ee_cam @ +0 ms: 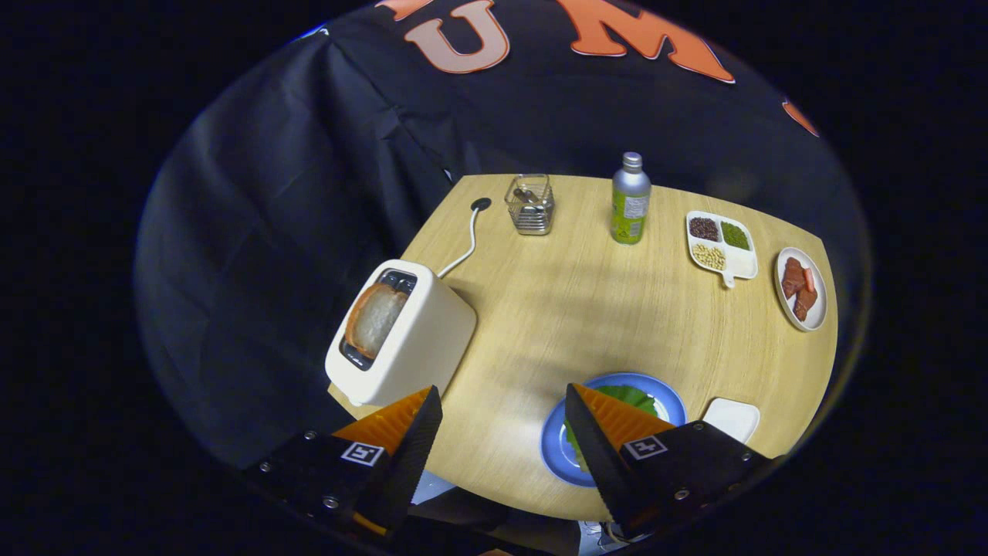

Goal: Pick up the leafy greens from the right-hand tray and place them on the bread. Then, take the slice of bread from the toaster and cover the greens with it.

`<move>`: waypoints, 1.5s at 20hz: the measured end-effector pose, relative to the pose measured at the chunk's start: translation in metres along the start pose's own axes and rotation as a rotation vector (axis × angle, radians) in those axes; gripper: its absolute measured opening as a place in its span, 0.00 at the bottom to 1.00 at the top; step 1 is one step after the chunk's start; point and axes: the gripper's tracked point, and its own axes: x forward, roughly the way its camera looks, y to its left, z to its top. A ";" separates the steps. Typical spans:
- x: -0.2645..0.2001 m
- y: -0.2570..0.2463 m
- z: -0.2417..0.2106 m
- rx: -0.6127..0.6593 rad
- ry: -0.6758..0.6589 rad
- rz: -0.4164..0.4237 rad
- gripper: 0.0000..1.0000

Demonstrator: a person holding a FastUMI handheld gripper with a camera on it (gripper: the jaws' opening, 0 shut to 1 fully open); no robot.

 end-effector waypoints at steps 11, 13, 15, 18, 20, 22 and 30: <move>0.046 0.106 0.051 0.000 0.058 0.017 0.98; 0.060 0.117 0.051 0.000 0.090 0.008 0.98; 0.073 0.128 0.049 0.002 0.126 0.001 0.98; 0.092 0.137 0.045 0.008 0.172 -0.024 0.97; 0.103 0.140 0.042 0.010 0.201 -0.039 0.98; 0.112 0.143 0.042 0.013 0.219 -0.060 0.97; 0.135 0.142 0.031 0.068 0.302 -0.129 0.76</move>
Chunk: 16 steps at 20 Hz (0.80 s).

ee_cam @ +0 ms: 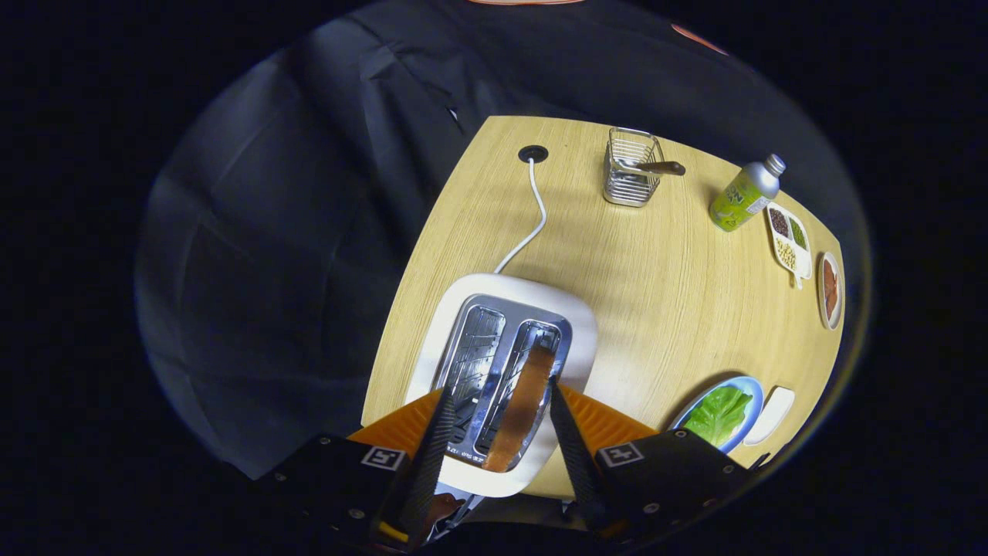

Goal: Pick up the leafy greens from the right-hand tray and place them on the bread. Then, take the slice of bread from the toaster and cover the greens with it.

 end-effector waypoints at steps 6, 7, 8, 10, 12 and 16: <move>0.010 -0.013 0.000 0.028 0.018 -0.067 0.47; 0.010 -0.013 0.000 0.035 0.024 -0.074 0.43; 0.011 -0.015 0.000 0.042 0.025 -0.078 0.36; 0.009 -0.018 0.001 0.061 0.021 -0.078 0.28; 0.006 -0.016 0.002 0.078 0.013 -0.048 0.19; -0.004 -0.020 -0.003 0.090 -0.004 0.006 0.14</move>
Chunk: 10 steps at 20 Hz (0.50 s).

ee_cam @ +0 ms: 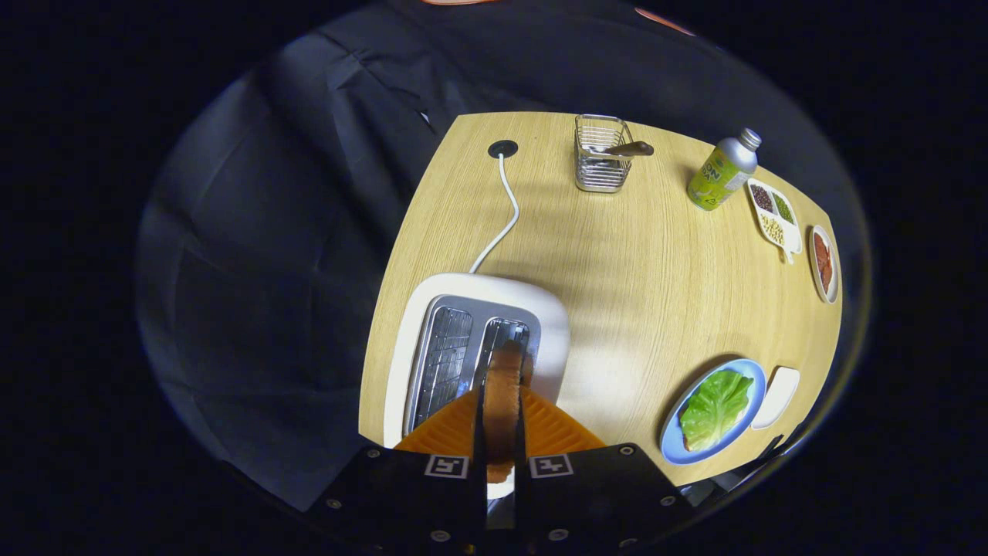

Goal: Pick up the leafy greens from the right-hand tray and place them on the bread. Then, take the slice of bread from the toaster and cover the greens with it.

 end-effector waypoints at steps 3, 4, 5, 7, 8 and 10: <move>-0.011 0.000 -0.001 0.008 -0.022 0.047 0.14; -0.018 0.000 0.000 0.015 -0.031 0.070 0.14; -0.024 0.001 0.002 0.018 -0.049 0.101 0.15; -0.039 -0.004 0.004 0.028 -0.081 0.139 0.14; -0.047 -0.005 0.005 0.046 -0.094 0.172 0.14; -0.065 -0.011 0.008 0.085 -0.121 0.234 0.14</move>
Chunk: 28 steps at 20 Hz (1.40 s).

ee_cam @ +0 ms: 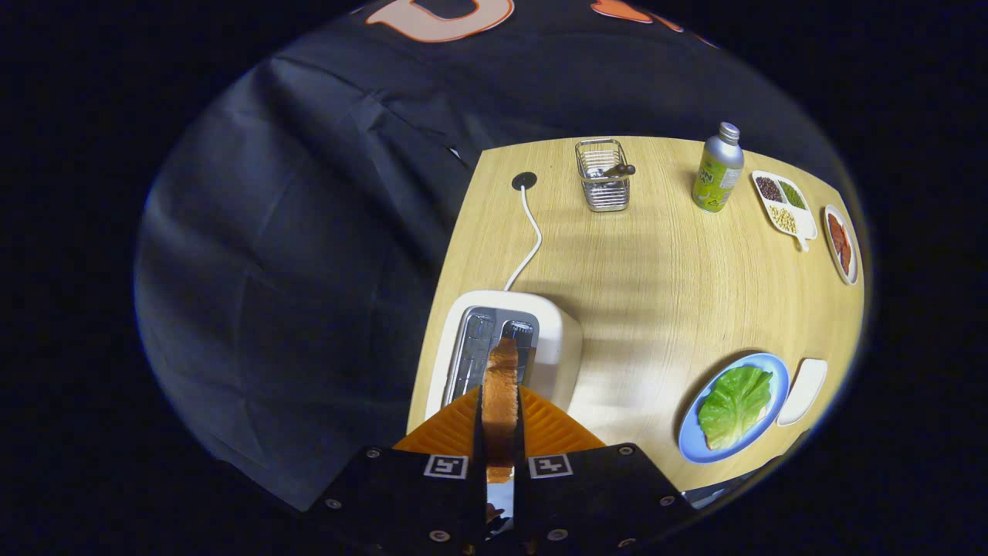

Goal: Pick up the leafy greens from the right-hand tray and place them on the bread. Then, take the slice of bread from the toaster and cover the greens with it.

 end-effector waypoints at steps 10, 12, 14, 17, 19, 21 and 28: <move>-0.089 -0.074 0.023 0.141 -0.163 0.161 0.11; -0.102 -0.092 0.020 0.162 -0.178 0.185 0.11; -0.105 -0.115 0.016 0.172 -0.194 0.192 0.11; -0.108 -0.142 0.000 0.197 -0.178 0.223 0.11; -0.109 -0.159 -0.011 0.212 -0.168 0.245 0.10; -0.104 -0.182 -0.022 0.225 -0.161 0.242 0.10; -0.072 -0.242 -0.071 0.241 -0.054 0.222 0.11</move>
